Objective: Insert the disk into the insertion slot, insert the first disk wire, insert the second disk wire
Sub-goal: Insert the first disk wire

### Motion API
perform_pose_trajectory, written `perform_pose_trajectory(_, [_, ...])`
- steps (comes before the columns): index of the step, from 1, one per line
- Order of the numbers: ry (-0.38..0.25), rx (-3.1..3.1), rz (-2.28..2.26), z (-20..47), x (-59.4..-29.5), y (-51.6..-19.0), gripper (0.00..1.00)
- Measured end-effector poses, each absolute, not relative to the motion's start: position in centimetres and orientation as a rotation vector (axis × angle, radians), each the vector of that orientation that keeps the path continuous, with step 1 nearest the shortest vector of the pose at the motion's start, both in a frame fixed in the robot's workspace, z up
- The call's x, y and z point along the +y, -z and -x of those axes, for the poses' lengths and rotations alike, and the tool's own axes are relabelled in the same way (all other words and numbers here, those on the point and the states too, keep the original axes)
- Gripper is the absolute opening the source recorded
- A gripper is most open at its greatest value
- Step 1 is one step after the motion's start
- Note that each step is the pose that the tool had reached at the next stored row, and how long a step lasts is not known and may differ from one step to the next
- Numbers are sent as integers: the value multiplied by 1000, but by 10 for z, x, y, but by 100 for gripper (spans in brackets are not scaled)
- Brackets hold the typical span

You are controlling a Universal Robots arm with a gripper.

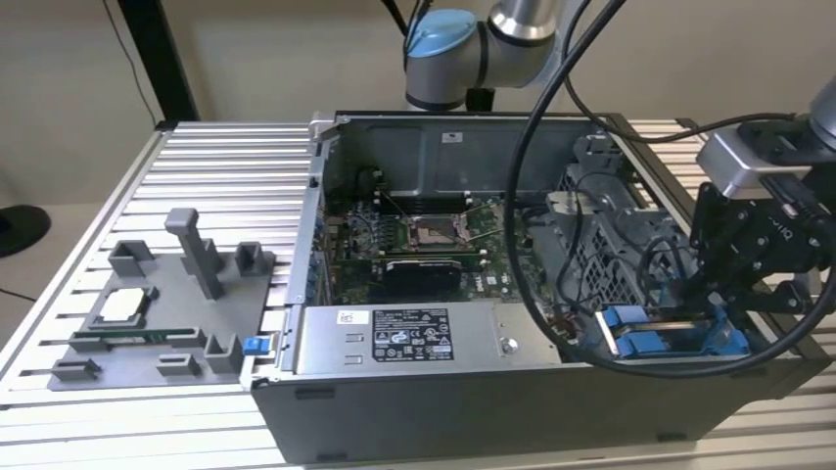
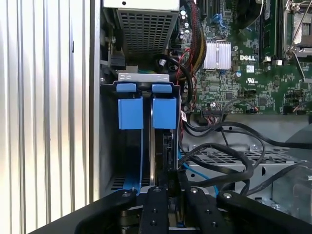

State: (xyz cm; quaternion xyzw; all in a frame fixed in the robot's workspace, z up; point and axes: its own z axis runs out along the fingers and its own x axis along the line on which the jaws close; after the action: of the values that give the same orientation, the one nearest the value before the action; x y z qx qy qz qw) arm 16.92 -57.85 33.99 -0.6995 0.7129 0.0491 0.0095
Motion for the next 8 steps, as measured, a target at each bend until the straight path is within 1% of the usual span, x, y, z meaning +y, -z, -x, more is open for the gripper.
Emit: perform_pose_trajectory(8, [-150, 2224, 2183, -169, -578, -339, 0])
